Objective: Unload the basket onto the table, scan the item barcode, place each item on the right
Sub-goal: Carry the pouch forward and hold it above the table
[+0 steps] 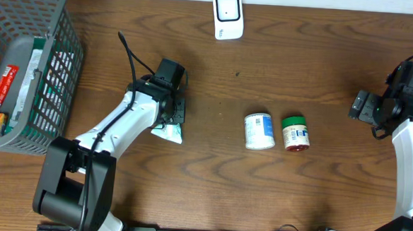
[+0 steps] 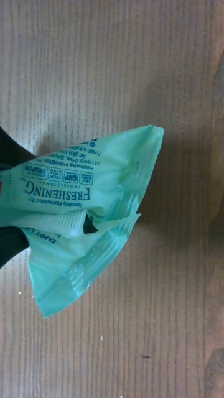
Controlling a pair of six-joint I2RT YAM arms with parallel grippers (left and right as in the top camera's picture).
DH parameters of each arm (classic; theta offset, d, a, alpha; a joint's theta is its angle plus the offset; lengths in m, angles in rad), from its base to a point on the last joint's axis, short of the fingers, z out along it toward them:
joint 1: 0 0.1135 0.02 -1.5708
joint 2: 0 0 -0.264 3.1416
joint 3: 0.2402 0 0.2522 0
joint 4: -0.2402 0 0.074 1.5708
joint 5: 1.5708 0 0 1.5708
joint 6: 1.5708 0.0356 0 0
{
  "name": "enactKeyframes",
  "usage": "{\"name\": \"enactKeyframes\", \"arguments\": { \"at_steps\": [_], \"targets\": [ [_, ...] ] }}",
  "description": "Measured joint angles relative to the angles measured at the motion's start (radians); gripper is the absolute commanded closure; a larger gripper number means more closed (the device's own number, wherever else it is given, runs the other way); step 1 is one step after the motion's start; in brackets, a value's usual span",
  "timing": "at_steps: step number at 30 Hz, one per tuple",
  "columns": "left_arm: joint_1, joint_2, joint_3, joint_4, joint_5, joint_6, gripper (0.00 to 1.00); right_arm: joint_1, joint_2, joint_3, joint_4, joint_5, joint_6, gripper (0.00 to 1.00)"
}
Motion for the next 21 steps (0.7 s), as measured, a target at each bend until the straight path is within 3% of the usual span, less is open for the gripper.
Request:
{"name": "enactKeyframes", "arguments": {
  "at_steps": [21],
  "targets": [
    [0.0, 0.001, -0.061, 0.076, -0.008, -0.004, 0.85, 0.0, 0.0, 0.0, 0.0, 0.0, 0.0, 0.01]
  ]
}}
